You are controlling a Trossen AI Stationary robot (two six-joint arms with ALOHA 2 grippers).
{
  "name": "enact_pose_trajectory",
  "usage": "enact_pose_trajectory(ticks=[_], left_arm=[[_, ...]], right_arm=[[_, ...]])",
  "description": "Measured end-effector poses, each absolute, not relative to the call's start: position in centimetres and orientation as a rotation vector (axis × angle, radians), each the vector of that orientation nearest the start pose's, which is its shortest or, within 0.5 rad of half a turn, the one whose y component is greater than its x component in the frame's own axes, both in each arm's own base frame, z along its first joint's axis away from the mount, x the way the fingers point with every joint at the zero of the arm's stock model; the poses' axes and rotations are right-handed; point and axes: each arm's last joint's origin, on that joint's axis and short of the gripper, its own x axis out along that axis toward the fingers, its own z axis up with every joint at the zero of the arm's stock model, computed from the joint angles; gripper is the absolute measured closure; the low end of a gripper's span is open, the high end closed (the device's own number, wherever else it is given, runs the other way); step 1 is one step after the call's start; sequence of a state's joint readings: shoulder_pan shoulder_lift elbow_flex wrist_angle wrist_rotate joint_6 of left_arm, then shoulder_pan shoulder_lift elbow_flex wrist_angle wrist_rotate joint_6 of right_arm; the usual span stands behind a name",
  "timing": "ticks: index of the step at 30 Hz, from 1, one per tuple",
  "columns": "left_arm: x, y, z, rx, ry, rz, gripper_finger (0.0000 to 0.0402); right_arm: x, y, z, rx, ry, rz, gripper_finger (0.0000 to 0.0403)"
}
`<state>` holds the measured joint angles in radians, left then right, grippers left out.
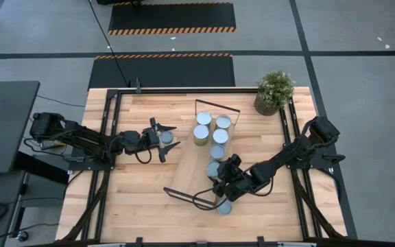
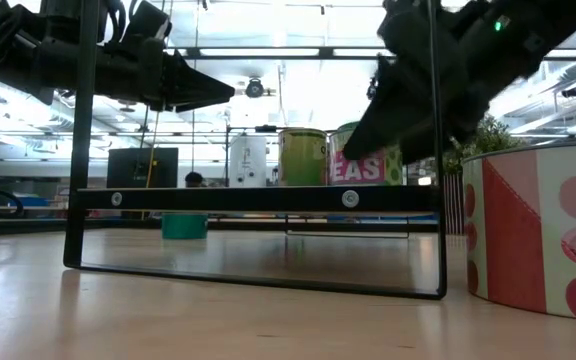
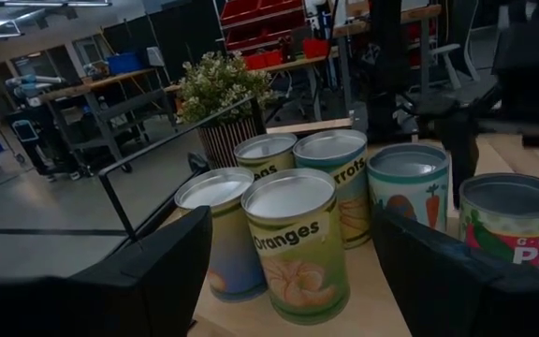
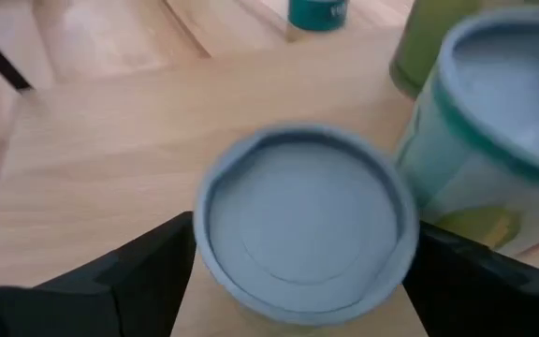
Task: Pick and place cans onto a shelf
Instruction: Put the small canned peas on the shelf, then put the canned diced tomatoes on the shelf
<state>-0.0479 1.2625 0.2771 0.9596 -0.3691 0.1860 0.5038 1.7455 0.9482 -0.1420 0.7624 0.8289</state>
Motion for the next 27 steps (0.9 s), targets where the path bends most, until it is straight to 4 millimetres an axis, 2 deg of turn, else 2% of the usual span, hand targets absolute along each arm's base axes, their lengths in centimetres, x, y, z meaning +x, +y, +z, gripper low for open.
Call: enact_pose_trajectory(ticks=[6,12,16,21,27], left_arm=[[22.0,0.0,18.1,0.191,0.064,0.317,0.0104],[22.0,0.0,18.1,0.191,0.064,0.317,0.0104],[22.0,0.0,18.0,0.193,0.071,0.316,0.0104],[22.0,0.0,18.0,0.193,0.071,0.316,0.0104],[22.0,0.0,18.0,0.192,0.069,0.316,0.0104]], right_arm=[[28.5,14.0,19.3,0.207,0.576,-0.48,0.0051],[25.8,13.4,21.7,0.157,0.631,-0.472,0.0051],[24.2,14.6,22.5,0.134,0.683,-0.359,0.0051],[22.9,18.0,21.7,0.082,0.744,-0.153,0.0051],[23.3,21.0,18.3,0.011,0.777,-0.079,0.0051]])
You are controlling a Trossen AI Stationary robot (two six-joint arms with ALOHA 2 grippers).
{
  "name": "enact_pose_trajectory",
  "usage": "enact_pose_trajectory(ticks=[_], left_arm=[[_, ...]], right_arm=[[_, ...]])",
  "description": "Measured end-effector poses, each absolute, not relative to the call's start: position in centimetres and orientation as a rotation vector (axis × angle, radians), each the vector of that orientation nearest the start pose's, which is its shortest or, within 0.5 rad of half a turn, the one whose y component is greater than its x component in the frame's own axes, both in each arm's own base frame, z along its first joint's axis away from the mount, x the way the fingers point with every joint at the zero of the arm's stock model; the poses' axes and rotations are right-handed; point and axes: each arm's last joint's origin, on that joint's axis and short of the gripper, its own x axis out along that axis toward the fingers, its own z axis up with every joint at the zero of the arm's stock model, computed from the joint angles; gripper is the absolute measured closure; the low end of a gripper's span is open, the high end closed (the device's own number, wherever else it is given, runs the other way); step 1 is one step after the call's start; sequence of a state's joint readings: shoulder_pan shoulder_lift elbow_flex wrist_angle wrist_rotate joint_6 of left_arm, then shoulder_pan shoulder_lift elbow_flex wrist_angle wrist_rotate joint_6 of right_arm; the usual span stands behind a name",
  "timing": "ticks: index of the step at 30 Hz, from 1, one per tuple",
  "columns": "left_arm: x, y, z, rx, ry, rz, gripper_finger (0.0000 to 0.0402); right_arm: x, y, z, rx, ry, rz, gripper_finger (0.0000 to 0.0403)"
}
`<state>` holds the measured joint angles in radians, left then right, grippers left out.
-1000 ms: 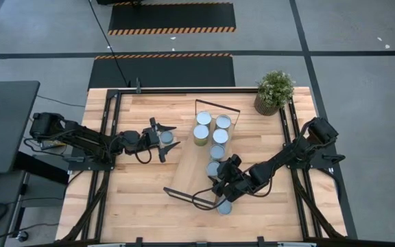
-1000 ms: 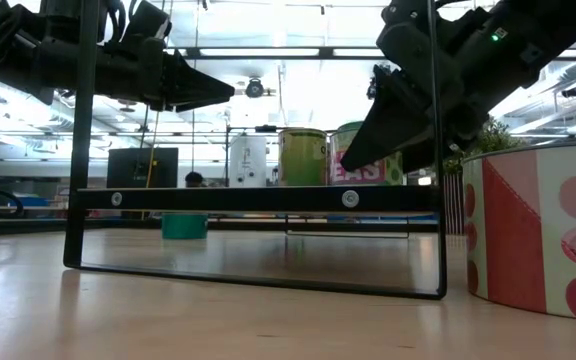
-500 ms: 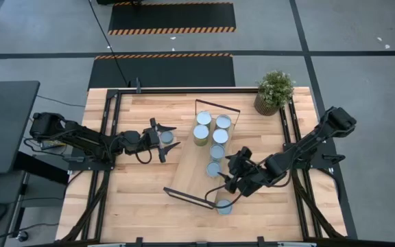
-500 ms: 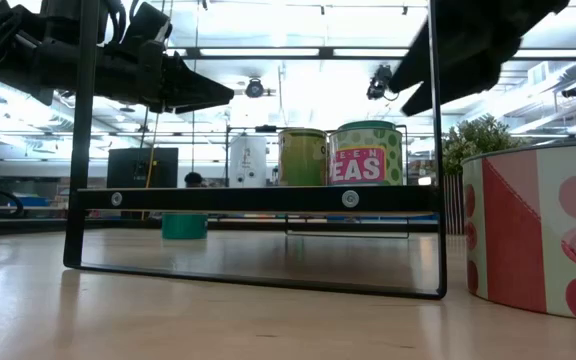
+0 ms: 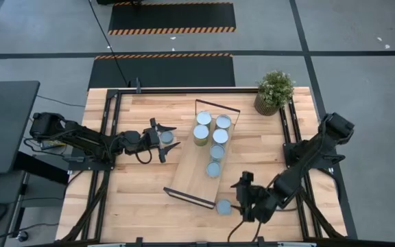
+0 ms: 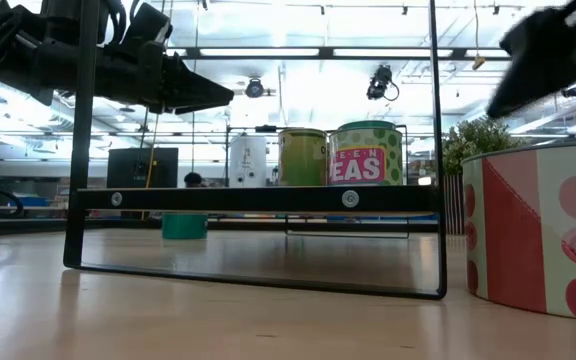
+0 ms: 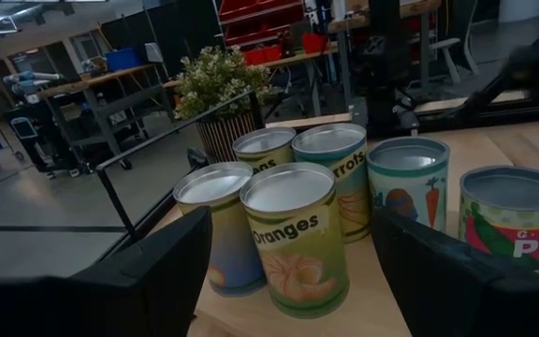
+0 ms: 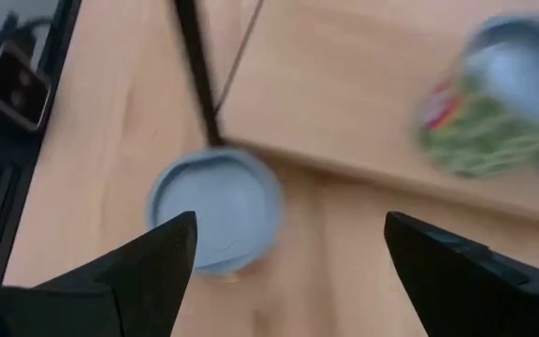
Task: Pick and place cans onto a shelf
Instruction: Put the canned diced tomatoes on the shelf
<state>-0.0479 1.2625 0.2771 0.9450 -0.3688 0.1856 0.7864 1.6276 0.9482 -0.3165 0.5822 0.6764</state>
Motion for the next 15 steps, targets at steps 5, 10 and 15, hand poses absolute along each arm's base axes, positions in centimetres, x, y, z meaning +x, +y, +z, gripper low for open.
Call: enact_pose_trajectory(ticks=[5,10,15], left_arm=[[22.0,0.0,18.0,0.179,0.068,0.317,0.0104],[22.0,0.0,18.0,0.175,0.067,0.317,0.0104],[22.0,0.0,18.0,0.175,0.069,0.317,0.0104]], right_arm=[[24.5,21.8,15.9,0.035,0.841,0.005,0.0045],[25.1,21.3,16.2,0.099,0.88,0.05,0.0026],[25.1,21.1,16.7,0.092,0.872,0.064,0.002]])
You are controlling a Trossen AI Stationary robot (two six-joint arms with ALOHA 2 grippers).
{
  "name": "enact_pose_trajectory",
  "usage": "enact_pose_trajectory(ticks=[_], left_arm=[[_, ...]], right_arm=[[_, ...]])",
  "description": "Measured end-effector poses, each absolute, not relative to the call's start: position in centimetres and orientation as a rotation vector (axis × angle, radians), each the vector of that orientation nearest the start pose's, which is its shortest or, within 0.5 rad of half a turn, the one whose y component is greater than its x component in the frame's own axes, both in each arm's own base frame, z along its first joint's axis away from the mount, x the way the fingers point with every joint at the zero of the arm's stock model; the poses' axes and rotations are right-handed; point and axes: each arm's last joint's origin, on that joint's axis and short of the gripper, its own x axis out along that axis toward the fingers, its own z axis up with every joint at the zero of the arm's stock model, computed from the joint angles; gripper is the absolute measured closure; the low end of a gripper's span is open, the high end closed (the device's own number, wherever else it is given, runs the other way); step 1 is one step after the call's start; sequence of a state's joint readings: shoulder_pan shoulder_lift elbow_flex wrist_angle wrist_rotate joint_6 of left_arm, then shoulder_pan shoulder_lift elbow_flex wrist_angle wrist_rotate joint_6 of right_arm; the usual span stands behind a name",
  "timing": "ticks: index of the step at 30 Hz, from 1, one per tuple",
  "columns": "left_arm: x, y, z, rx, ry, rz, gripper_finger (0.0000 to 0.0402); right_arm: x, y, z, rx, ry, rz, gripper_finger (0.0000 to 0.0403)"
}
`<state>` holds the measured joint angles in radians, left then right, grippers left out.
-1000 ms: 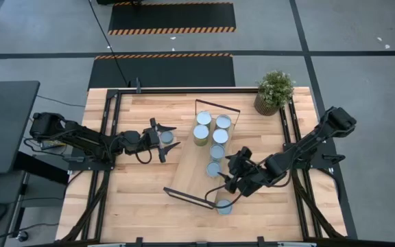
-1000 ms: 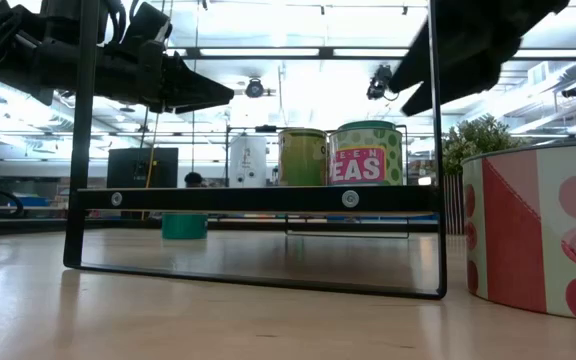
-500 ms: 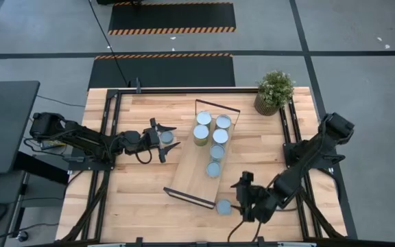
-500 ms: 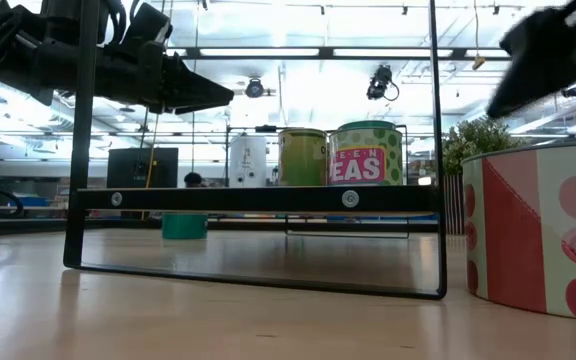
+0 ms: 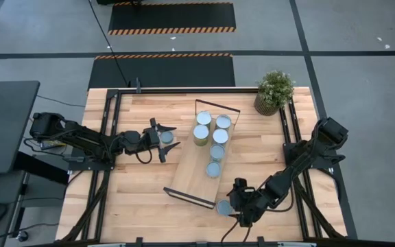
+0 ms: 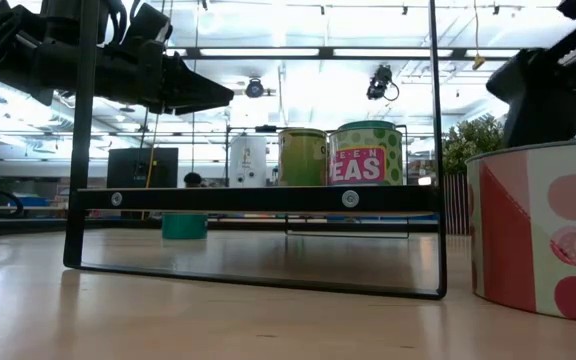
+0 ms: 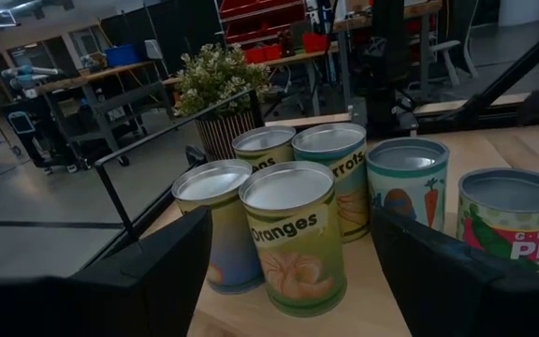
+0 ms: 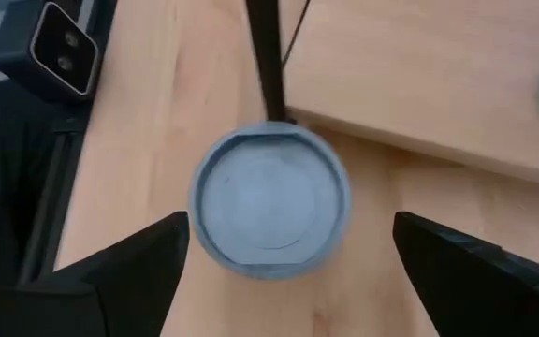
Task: Pick and place cans onto a shelf
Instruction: Put the canned diced tomatoes on the shelf
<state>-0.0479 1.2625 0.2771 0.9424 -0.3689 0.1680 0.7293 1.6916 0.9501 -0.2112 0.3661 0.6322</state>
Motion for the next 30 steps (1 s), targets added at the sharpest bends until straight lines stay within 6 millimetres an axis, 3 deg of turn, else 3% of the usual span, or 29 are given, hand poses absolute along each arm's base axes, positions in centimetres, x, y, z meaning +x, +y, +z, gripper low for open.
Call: enact_pose_trajectory(ticks=[4,8,13,30], left_arm=[[22.0,0.0,18.0,0.176,0.07,0.317,0.0104],[22.0,0.0,17.9,0.177,0.074,0.316,0.0104],[22.0,0.0,17.9,0.176,0.075,0.316,0.0104],[22.0,0.0,17.9,0.177,0.075,0.316,0.0104]], right_arm=[[25.4,21.5,17.7,0.016,0.85,0.103,0.0025],[24.7,22.0,16.9,-0.084,0.895,0.172,0.0029],[23.1,21.6,15.4,-0.074,0.973,0.116,0.0029],[22.1,21.1,13.0,-0.053,0.716,0.063,0.0029]])
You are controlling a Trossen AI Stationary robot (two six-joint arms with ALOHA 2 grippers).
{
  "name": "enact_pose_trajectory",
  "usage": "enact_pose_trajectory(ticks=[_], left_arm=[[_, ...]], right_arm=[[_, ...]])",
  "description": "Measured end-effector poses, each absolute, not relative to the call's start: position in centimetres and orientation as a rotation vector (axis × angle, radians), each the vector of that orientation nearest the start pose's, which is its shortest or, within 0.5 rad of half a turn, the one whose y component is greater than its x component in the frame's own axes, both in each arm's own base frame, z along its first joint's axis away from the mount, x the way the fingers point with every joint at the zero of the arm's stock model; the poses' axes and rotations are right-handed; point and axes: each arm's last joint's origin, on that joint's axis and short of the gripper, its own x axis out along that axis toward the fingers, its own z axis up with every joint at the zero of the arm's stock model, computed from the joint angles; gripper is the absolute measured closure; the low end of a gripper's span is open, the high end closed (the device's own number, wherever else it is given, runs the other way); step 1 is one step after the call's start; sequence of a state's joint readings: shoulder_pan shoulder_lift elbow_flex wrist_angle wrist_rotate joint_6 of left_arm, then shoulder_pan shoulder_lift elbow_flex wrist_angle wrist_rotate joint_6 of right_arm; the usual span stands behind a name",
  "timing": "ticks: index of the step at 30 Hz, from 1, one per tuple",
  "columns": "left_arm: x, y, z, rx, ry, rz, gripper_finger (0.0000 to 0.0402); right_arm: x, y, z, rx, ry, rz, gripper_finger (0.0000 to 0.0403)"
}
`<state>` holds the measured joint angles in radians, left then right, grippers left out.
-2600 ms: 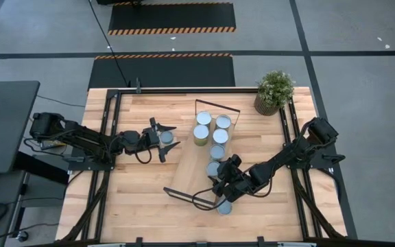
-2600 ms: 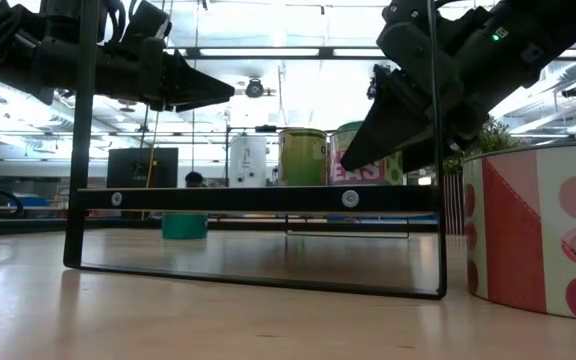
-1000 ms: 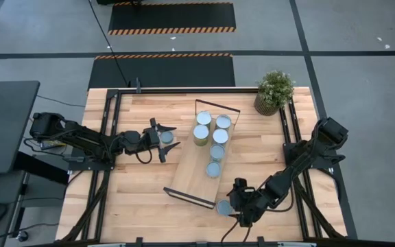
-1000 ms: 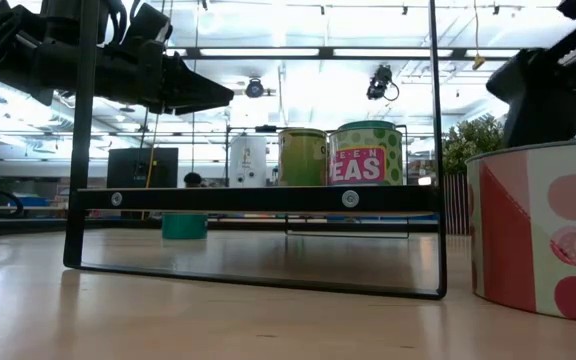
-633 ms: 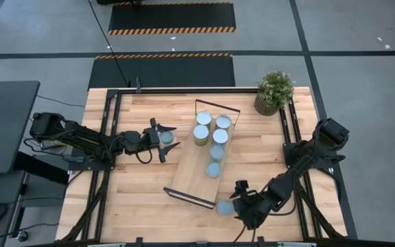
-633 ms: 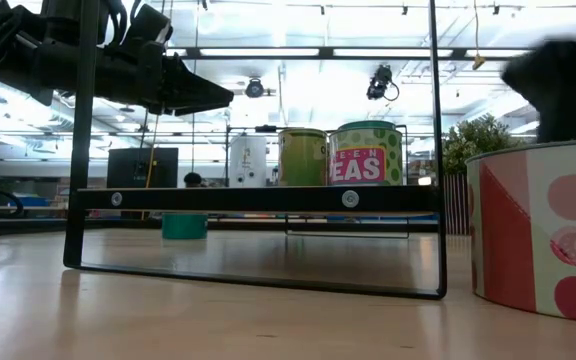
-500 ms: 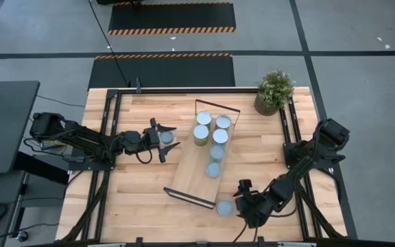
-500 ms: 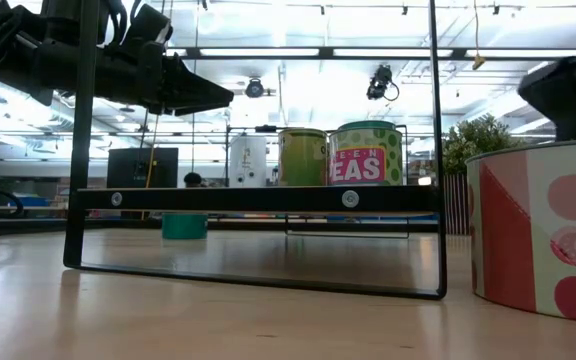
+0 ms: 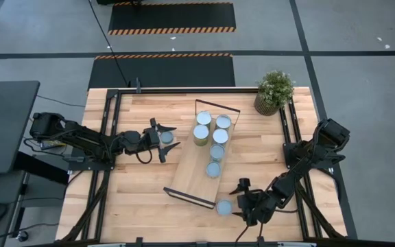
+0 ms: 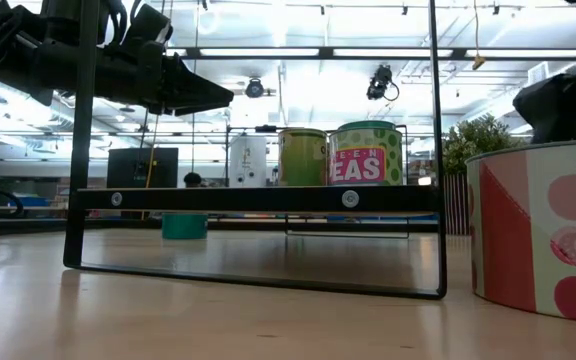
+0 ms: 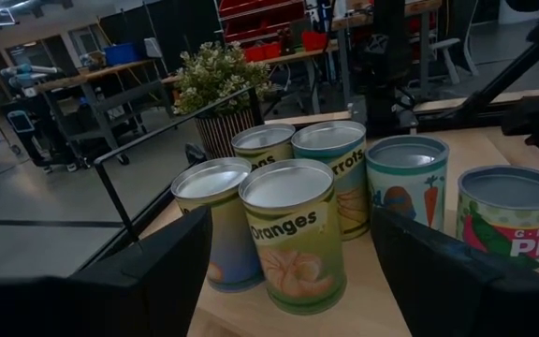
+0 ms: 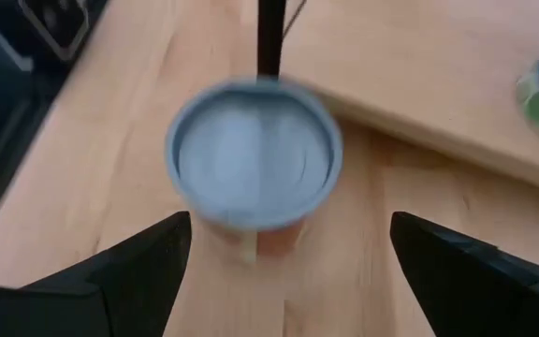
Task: Pick and place cans onto a shelf
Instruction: Put the canned diced tomatoes on the shelf
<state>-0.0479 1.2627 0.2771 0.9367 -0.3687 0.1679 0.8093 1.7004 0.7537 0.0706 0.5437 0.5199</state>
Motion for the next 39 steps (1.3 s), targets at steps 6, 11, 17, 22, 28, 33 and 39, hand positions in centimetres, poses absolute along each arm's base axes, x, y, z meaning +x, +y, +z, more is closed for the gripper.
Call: enact_pose_trajectory(ticks=[6,11,17,22,28,33,39], left_arm=[[22.0,0.0,17.9,0.176,0.075,0.316,0.0104],[22.0,0.0,17.9,0.176,0.074,0.316,0.0104],[22.0,0.0,17.9,0.176,0.074,0.316,0.0104],[22.0,0.0,17.9,0.176,0.077,0.316,0.0104],[22.0,0.0,17.9,0.177,0.079,0.316,0.0104],[22.0,0.0,17.9,0.175,0.079,0.316,0.0104],[22.0,0.0,17.9,0.171,0.079,0.316,0.0104]], right_arm=[[22.4,21.3,12.0,-0.06,0.688,0.065,0.0029],[23.3,22.0,10.7,-0.103,0.682,0.082,0.0029],[24.4,21.9,10.5,-0.101,0.647,0.063,0.0029],[25.0,21.4,10.6,-0.103,0.644,0.071,0.0031],[25.4,21.3,10.9,-0.105,0.629,0.091,0.006],[25.1,21.2,11.4,-0.099,0.653,0.127,0.0096],[23.9,20.1,15.2,-0.078,0.668,0.126,0.0108]])
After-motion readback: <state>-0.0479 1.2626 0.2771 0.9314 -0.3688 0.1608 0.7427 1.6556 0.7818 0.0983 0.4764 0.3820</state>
